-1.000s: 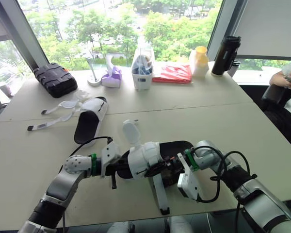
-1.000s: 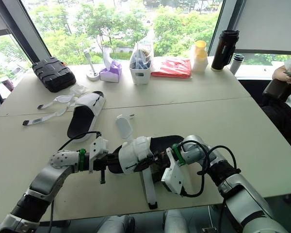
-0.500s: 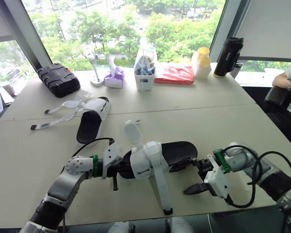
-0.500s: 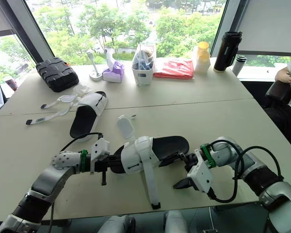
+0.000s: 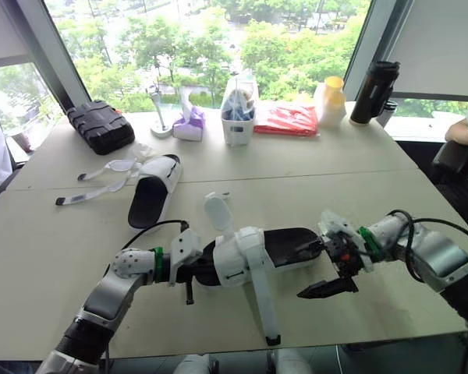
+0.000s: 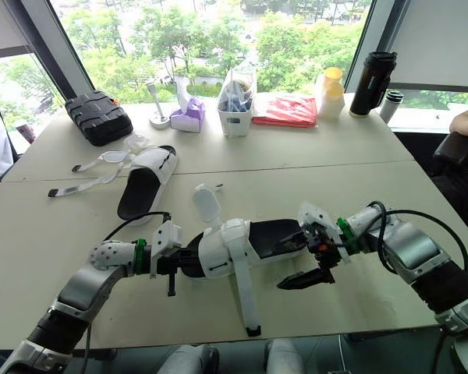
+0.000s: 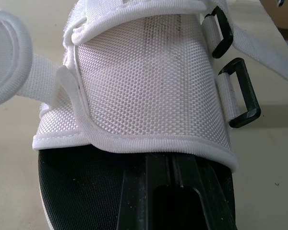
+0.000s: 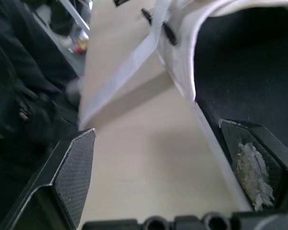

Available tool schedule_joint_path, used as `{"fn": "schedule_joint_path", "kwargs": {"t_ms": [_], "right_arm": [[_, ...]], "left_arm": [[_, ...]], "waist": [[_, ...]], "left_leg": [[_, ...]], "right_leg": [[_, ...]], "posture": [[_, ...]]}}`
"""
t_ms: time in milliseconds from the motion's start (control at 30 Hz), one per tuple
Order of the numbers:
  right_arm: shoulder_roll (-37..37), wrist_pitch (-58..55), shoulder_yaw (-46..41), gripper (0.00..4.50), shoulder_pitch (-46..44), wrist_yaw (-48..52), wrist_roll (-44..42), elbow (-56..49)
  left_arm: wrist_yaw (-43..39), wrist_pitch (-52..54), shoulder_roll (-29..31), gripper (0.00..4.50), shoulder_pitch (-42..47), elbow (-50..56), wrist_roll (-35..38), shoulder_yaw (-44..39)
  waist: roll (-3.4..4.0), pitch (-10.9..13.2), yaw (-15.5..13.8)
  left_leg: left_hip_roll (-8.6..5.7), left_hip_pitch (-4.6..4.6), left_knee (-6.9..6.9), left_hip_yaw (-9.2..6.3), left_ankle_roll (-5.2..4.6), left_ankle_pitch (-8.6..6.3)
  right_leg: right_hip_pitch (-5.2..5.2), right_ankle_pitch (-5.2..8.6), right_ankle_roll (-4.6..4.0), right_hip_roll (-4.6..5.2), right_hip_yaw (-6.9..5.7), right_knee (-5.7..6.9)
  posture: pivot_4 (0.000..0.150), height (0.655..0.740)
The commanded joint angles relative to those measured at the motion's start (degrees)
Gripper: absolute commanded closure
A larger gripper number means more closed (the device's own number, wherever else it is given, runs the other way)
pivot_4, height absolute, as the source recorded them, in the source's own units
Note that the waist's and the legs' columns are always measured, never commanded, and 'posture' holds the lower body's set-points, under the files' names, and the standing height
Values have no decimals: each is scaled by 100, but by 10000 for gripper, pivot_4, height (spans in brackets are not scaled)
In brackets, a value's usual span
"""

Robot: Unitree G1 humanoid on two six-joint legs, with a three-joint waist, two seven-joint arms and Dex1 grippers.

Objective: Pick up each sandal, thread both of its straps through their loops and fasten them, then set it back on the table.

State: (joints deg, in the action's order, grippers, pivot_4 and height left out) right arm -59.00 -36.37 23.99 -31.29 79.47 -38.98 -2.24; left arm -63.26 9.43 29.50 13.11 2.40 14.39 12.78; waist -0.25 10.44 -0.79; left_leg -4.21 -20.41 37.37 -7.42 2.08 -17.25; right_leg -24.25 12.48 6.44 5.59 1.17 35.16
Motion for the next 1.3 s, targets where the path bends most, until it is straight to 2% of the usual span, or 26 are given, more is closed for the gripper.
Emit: {"fn": "schedule_joint_path", "kwargs": {"t_ms": [33, 267, 467, 733, 833, 933, 967, 1000, 1067, 1300], "right_arm": [[43, -1517, -187, 448, -320, 156, -527, -268], [197, -2797, -158, 448, -325, 106, -702, -723], [1020, -3203, -347, 448, -156, -607, -614, -557], [1648, -3554, -394, 448, -94, -1003, -615, -481], [1746, -3626, -356, 9092, -16, -1059, -632, -618], [1950, -3733, -383, 24211, 47, -1246, -657, -646], [1986, -3730, -371, 30458, 89, -1285, -647, -688], [2043, -3756, -392, 33954, 126, -1346, -655, -706], [2110, -3799, -438, 44610, 165, -1423, -669, -721], [2172, -3886, -679, 44610, 96, -1616, -758, -993]], "left_arm": [[-68, 124, -5, 45000, -211, -42, -172, 382], [-82, 130, 9, 45000, -228, -55, -178, 372], [-71, 150, -8, 45000, -225, -53, -173, 374], [-30, 167, -34, 45000, -240, -31, -178, 370], [-22, 169, -28, 45000, -240, -27, -183, 367], [-15, 170, -27, 45000, -238, -34, -192, 368], [-8, 177, -34, 45000, -238, -32, -188, 366], [1, 183, -42, 45000, -237, -28, -187, 367], [9, 187, -50, 45000, -237, -24, -186, 369], [36, 216, -76, 45000, -235, -8, -177, 385]], "waist": [[0, 0, -3], [0, -1, 0], [-1, -2, 2], [0, -3, -2], [0, -3, 0], [0, -3, 3], [0, -3, 2], [0, -3, 1], [0, -3, 3], [0, -4, -1]], "left_leg": [[0, -1, 0, 0, -1, 0], [-1, -5, 0, 3, -11, -7], [-1, -5, 1, 4, -11, -7], [-3, -5, 3, 3, -11, -7], [-3, -6, 4, 3, -11, -7], [-3, -5, 3, 3, -11, -7], [-3, -4, 3, 3, -12, -7], [-3, -5, 3, 2, -11, -7], [-3, -5, 4, 2, -11, -7], [-4, -5, 5, 2, -11, -7]], "right_leg": [[0, 0, 0, 0, -1, -1], [-2, 0, 3, 4, -6, -6], [-2, -1, 4, 4, -8, -5], [-2, -2, 6, 5, -8, -5], [-2, -2, 6, 5, -8, -5], [-2, -2, 6, 4, -8, -5], [-2, -2, 6, 4, -8, -5], [-2, -2, 6, 4, -8, -5], [-2, -2, 6, 4, -8, -5], [-2, -2, 7, 4, -8, -5]], "posture": [[1500, 7400], [1500, 7400], [1500, 7400], [1500, 7400], [1500, 7400], [1500, 7400], [1500, 7400], [1500, 7400], [1500, 7400], [1500, 7400]]}}
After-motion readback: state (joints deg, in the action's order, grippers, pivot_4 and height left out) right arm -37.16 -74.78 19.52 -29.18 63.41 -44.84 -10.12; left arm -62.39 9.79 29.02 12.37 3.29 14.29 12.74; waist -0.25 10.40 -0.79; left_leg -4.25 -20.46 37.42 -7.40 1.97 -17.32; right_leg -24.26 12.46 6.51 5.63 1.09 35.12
